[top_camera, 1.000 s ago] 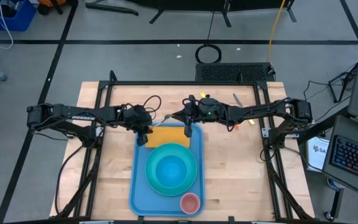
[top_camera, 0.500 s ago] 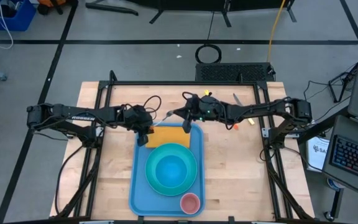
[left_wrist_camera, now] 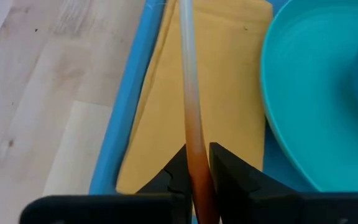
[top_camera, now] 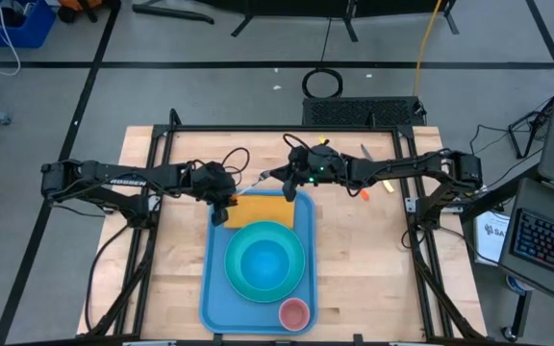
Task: Set up tray
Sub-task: Put the orange fork on top of the orange napkin
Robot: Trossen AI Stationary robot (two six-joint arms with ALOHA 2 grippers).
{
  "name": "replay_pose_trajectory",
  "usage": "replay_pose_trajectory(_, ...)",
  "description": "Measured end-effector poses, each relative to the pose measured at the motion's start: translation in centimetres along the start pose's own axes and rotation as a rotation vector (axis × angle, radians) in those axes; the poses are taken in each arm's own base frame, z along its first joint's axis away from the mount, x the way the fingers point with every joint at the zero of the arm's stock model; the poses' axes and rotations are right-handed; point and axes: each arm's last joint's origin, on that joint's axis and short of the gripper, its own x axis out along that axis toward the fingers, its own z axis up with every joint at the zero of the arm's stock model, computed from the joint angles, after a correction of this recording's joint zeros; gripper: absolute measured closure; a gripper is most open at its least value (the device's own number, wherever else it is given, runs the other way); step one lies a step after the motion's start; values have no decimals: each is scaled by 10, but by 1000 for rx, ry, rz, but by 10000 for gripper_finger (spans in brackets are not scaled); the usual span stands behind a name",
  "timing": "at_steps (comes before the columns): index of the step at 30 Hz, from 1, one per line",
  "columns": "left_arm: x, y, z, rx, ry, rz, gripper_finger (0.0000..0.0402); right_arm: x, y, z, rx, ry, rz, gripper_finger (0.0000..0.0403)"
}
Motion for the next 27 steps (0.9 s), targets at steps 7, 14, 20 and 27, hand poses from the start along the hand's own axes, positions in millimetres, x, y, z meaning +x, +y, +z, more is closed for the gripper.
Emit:
replay_pose_trajectory(7,0,0,0,0,3,0,354,0,-5,0,101,35,23,403)
replay_pose_trajectory(14,0,0,-3,-3,28,-7,354,0,-6,-2,148,70,30,403)
replay_pose_trajectory(20,-1,0,-7,-19,78,-12,354,0,-5,-4,165,89,45,403)
replay_pose_trajectory(27,-1,0,-9,-25,94,-4,354,-1,-6,-5,192,104,42,403)
